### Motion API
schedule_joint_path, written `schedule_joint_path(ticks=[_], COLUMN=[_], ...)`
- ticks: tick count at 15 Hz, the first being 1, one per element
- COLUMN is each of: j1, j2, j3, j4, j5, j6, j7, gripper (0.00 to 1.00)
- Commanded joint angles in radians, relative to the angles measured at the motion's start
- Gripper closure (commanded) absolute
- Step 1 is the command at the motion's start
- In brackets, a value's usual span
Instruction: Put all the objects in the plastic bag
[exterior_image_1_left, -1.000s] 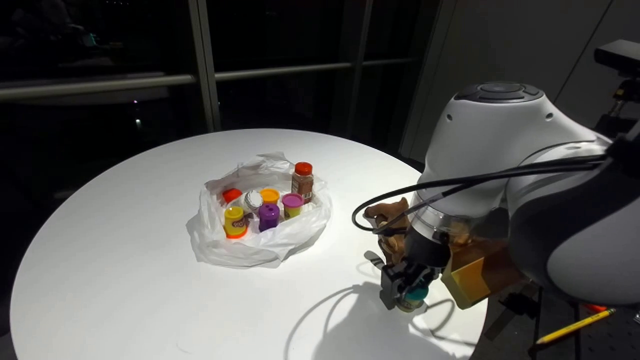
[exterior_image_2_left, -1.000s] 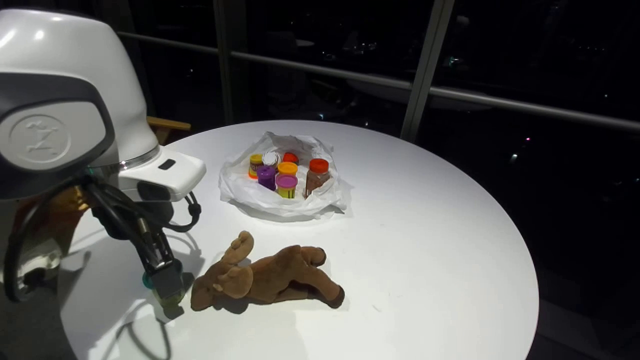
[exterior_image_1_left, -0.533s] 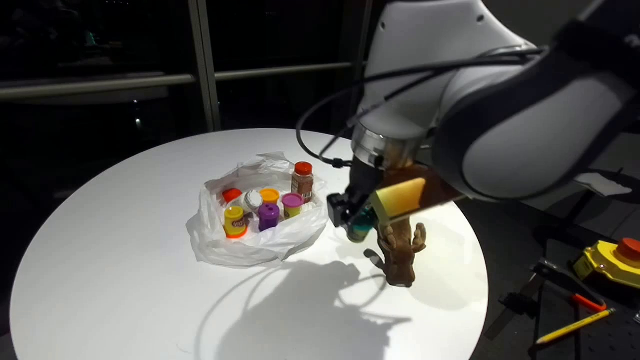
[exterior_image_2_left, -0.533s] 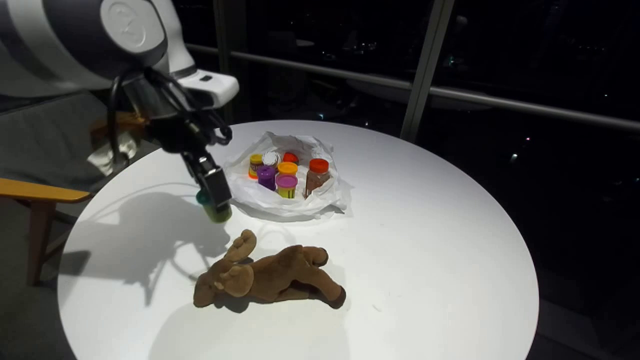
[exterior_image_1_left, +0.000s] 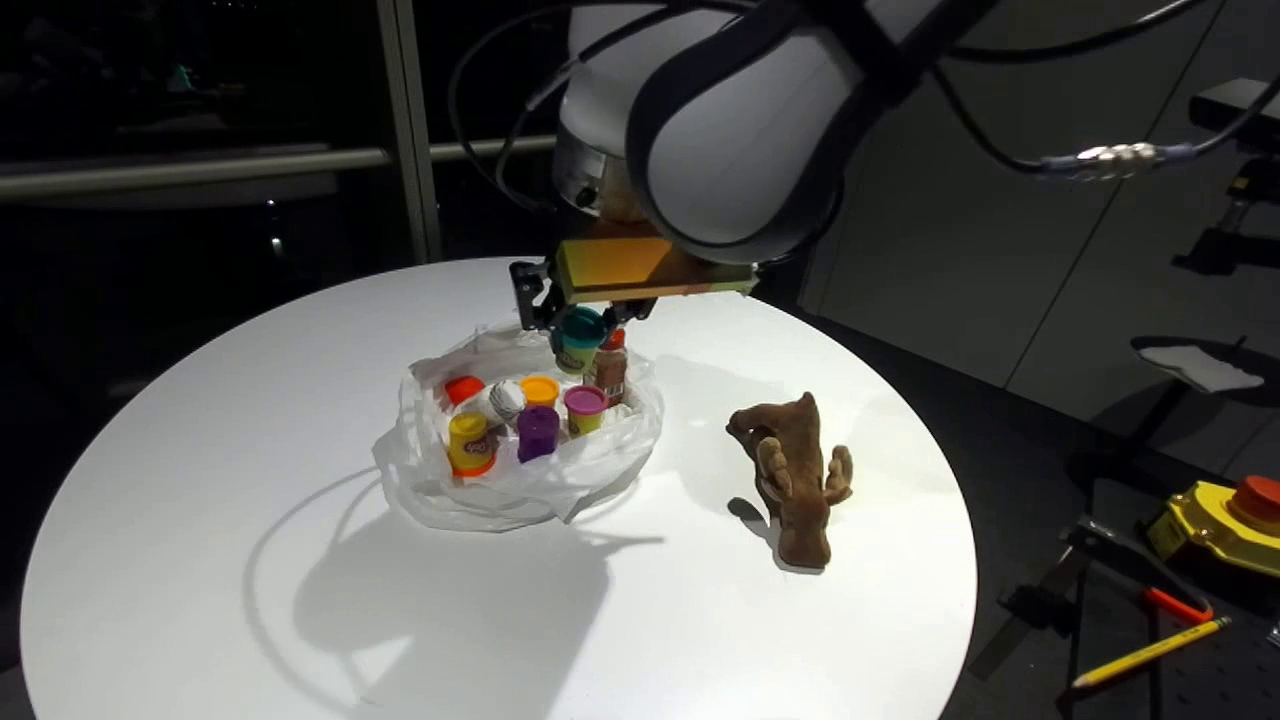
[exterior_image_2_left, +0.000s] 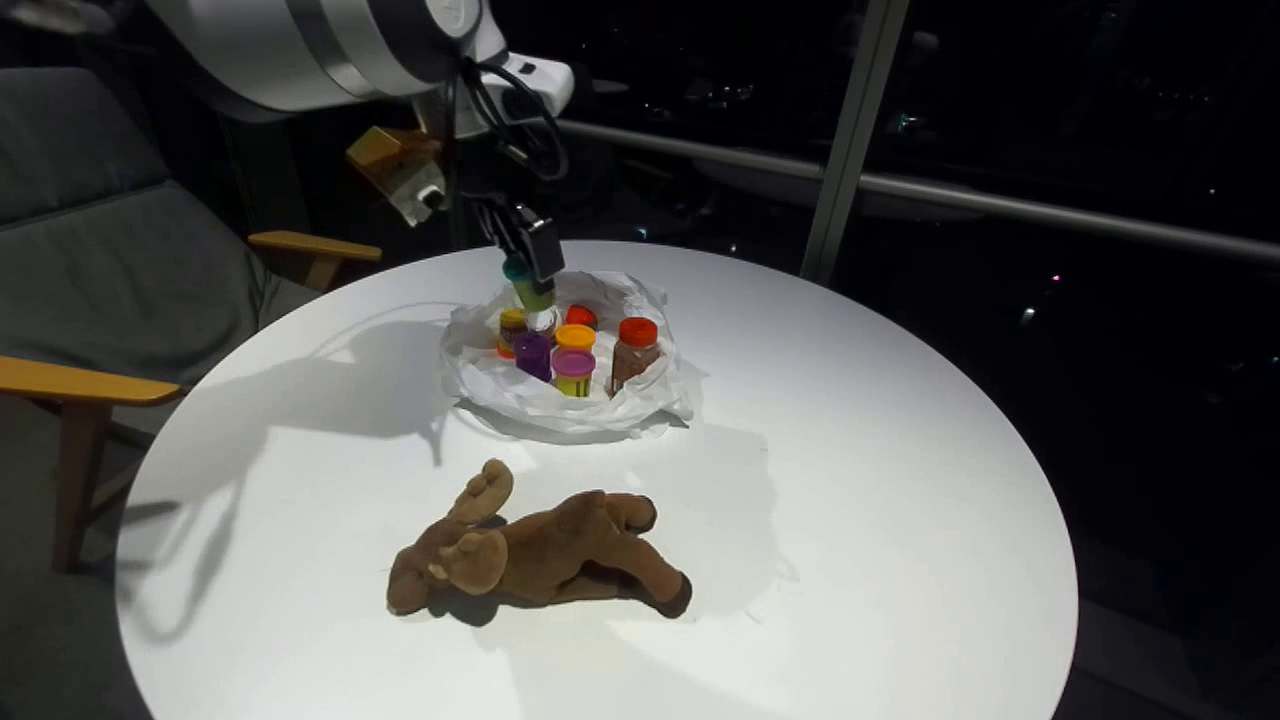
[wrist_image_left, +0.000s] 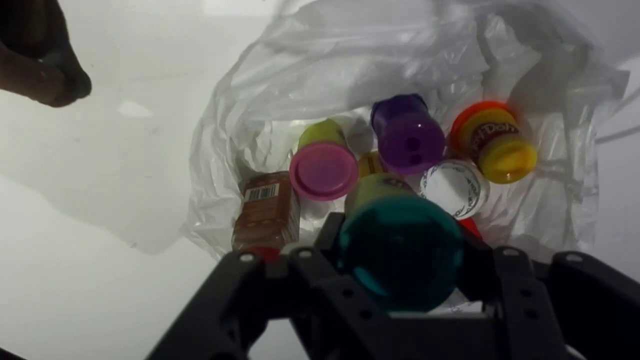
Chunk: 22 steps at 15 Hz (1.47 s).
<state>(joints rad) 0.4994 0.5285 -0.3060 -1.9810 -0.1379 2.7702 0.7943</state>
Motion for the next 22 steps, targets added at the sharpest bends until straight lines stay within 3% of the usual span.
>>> schedule_joint_path(ticks=[1,8,9,11,13,17,22], j1=[-0.106,-0.162,-0.171,-0.170,-0.172,-0.155,-0.123], j2=[0.177,0.379,0.391,0.401,0.392,0.286,0.063], j3=[0.054,0.045,0.053,0.052,0.056,0.043,0.003], j4=[0.224,0.498,0.520,0.545,0.549,0.443,0.191], j5=[0.006,0.026,0.031,0.029,0.030,0.017,-0.031], j6=[-0.024,-0.056,-0.067,-0.076,-0.074,-0.038,-0.097], j7=[-0.002,0.002,-0.006,-0.004,-0.008,-0.007,0.005], gripper=[0.76,0.76,0.26,0.19,0.03,0.00,0.00])
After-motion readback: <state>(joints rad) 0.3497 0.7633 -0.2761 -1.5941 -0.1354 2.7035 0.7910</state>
